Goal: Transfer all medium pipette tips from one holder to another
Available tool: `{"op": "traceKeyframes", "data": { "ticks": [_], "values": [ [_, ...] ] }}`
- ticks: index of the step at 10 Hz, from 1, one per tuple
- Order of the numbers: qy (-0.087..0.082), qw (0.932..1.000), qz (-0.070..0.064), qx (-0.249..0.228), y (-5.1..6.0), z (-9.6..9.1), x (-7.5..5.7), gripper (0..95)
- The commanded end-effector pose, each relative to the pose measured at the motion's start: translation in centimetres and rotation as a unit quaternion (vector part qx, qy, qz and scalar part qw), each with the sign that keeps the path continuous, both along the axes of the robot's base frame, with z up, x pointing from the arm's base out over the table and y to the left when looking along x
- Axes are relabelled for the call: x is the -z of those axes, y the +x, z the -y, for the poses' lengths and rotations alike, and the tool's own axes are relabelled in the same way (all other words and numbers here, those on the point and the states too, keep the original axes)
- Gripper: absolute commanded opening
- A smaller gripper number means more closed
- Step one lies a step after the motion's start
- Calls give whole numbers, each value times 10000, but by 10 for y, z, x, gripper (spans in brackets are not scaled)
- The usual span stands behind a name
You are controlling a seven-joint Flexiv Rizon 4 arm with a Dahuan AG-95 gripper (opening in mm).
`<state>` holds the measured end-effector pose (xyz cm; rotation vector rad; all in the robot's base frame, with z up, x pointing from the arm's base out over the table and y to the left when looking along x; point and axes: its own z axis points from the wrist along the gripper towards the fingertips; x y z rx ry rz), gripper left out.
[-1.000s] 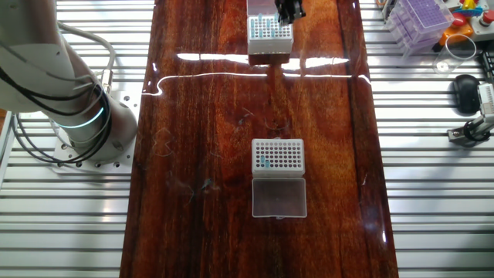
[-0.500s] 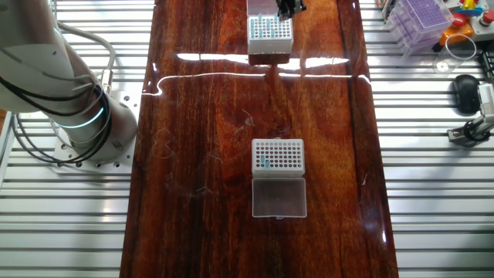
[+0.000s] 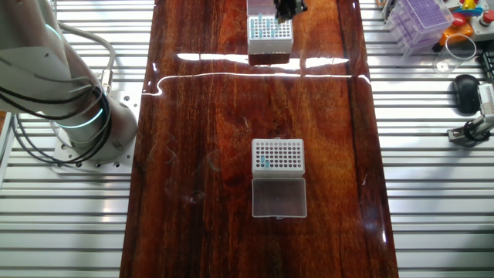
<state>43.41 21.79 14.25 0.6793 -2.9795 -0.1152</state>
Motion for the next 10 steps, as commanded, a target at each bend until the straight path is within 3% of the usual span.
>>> {"op": "traceKeyframes", "data": {
  "ticks": [1, 2, 6, 8, 10],
  "values": [
    [4, 9992, 21, -390, -11, 43, 0, 0],
    [-14, 9988, 27, -497, -17, 57, 0, 0],
    [-29, 9988, 46, -491, -17, 57, 0, 0],
    [-112, 9997, 41, 190, -17, 57, 0, 0],
    [-118, 9986, 82, 511, -17, 57, 0, 0]
  ]
}}
